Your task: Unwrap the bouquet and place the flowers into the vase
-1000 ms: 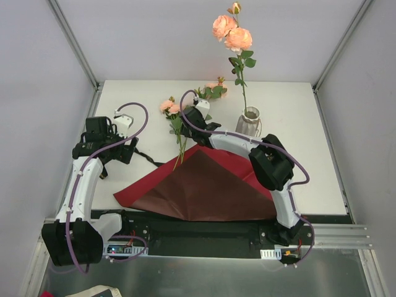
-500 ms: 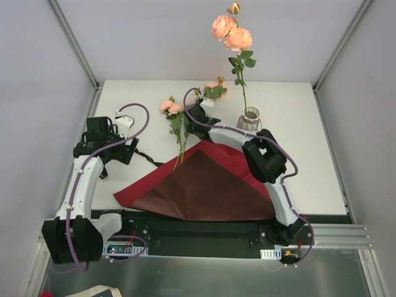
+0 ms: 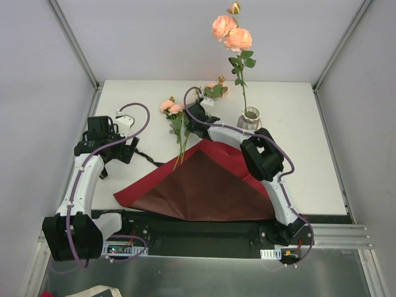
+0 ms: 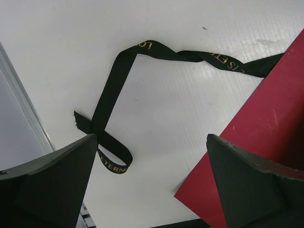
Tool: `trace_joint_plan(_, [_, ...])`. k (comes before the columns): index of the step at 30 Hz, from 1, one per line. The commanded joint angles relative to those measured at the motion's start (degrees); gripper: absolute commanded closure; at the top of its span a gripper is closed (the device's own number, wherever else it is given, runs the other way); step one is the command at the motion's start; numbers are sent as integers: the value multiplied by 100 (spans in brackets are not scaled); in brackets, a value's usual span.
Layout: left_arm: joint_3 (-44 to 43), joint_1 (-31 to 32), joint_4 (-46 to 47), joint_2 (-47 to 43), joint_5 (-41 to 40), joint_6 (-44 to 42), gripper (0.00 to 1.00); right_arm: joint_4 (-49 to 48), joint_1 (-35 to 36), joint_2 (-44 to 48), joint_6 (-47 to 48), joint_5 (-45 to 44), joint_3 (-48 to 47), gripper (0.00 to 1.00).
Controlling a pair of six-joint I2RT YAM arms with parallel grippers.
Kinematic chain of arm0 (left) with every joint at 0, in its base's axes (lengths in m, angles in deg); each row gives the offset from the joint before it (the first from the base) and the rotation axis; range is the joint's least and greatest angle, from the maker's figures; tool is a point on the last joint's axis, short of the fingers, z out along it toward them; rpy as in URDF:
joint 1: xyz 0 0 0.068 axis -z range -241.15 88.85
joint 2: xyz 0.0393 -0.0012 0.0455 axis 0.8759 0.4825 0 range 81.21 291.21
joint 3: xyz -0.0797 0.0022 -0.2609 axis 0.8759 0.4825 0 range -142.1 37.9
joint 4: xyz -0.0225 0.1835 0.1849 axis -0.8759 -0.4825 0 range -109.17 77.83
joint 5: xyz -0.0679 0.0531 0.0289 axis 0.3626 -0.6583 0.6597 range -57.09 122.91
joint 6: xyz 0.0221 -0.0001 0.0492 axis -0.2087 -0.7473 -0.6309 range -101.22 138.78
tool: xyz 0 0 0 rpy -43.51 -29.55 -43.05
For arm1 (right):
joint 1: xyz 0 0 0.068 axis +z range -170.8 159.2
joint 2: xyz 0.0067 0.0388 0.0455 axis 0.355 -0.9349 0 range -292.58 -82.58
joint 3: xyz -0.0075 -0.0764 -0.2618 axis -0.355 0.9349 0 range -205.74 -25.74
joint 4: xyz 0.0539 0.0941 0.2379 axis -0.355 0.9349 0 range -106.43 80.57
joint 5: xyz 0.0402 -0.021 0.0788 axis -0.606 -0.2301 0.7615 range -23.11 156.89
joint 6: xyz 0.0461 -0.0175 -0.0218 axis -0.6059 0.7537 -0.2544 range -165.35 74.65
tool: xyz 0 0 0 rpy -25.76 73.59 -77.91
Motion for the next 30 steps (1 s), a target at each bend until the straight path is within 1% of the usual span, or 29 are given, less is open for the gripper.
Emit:
trace_joint_plan(1, [99, -52, 98, -5, -36, -87, 1, 121, 53, -114, 2, 106, -379, 64])
trace_joint_plan(4, [81, -52, 98, 3, -27, -78, 1, 245, 88, -167, -50, 176, -476, 60])
trace_joint_plan(6, [81, -52, 98, -14, -35, -78, 1, 280, 88, -202, -112, 176, -459, 62])
trace_joint_plan(7, [81, -44, 98, -23, -35, -87, 1, 306, 88, -202, -138, 159, -441, 68])
trace_joint_plan(9, [108, -52, 98, -23, -44, -104, 1, 289, 70, -150, -199, 98, -345, 74])
trace_joint_plan(10, [117, -44, 98, -32, -62, -131, 1, 245, 70, -123, -208, 80, -318, 80])
trace_joint_plan(12, [125, -44, 107, -40, -71, -140, 1, 219, 70, -9, -182, 19, -204, 85])
trace_joint_plan(13, [125, -52, 107, -23, -62, -131, 1, 140, 70, 61, -173, 9, -177, 89])
trace_joint_plan(15, [108, -61, 107, -5, -53, -114, 1, 61, 79, 158, -138, -34, -38, 93])
trace_joint_plan(16, [99, -61, 99, -23, -53, -96, 1, -122, 96, 315, -121, -52, 50, 97])
trace_joint_plan(17, [90, -52, 98, -23, -53, -87, 1, -281, 105, 412, -77, -78, 156, 99])
trace_joint_plan(19, [64, -52, 99, -58, -27, -78, 1, -641, 175, 710, 28, -105, 419, 99])
trace_joint_plan(21, [46, -61, 98, -84, -18, -78, 1, -774, 246, 931, 151, -175, 569, 99])
trace_joint_plan(22, [38, -44, 107, -84, -35, -78, 1, -1210, 316, 1175, 326, -210, 753, 99])
trace_joint_plan(27, [73, -61, 98, -155, -44, -70, 1, -2048, 501, 1731, 802, -272, 1132, 99])
trace_joint_plan(28, [81, -52, 90, -172, -62, -70, 1, -2458, 553, 1879, 898, -272, 1219, 99])
trace_joint_plan(30, [125, -52, 90, -207, -79, -78, 1, -2856, 589, 2003, 1074, -228, 1387, 99])
